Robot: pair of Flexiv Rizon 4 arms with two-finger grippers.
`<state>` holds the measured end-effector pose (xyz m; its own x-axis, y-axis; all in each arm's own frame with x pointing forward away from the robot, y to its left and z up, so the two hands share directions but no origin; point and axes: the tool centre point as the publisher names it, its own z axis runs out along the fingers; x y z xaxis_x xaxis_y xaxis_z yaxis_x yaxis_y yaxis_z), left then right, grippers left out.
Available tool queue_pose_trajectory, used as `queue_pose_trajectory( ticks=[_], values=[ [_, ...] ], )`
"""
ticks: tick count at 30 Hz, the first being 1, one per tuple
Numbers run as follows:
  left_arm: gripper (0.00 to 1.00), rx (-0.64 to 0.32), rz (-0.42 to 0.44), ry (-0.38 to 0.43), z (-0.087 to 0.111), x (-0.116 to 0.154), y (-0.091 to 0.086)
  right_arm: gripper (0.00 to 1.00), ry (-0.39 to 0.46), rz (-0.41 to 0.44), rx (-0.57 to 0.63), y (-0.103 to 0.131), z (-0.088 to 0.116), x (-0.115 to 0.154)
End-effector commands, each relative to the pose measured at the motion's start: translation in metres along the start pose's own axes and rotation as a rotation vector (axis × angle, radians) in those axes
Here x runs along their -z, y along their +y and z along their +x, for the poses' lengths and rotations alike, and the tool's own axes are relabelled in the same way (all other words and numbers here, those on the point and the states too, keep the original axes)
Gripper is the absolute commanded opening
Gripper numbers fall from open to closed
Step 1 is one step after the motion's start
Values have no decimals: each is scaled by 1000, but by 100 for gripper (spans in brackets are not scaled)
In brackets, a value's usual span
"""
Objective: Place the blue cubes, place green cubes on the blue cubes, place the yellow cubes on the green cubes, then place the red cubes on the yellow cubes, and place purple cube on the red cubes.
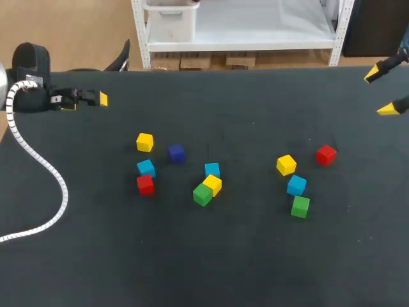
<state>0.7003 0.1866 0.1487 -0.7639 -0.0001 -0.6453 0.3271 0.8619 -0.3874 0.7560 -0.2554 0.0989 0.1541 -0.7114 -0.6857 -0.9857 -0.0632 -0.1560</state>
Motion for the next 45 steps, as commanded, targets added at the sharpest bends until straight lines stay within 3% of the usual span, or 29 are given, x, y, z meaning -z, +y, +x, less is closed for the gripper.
queue_pose_trajectory(
  ticks=[1, 23, 32, 34, 36, 37, 39, 41, 42, 45],
  values=[
    [100, 2, -8, 5, -1, 0, -2, 100, -29, -250, 2, -6, 3, 2],
    [100, 2, -8, 5, -1, 0, -2, 100, -97, -113, -17, 7, 14, 8],
    [100, 2, -8, 5, -1, 0, -2, 100, -100, -113, -17, 8, 13, 8],
    [100, -103, 67, -18, -6, 10, 1, 100, -100, -113, -17, 8, 13, 8],
    [100, -354, 130, -11, -9, 21, -2, 100, -100, -113, -17, 8, 13, 8],
    [100, -435, 183, 8, -9, 25, -3, 100, -100, -113, -17, 8, 13, 8],
    [100, -725, 308, 48, -9, 39, -6, 100, -100, -113, -17, 8, 13, 8],
    [100, -909, 450, 112, -10, 50, -8, 100, -100, -113, -17, 8, 13, 8],
    [100, -1010, 473, 152, -9, 53, -9, 100, -100, -113, -17, 8, 13, 8],
    [100, -1010, 473, 152, -9, 53, -9, 100, -100, -113, -17, 8, 13, 8]
  ],
)
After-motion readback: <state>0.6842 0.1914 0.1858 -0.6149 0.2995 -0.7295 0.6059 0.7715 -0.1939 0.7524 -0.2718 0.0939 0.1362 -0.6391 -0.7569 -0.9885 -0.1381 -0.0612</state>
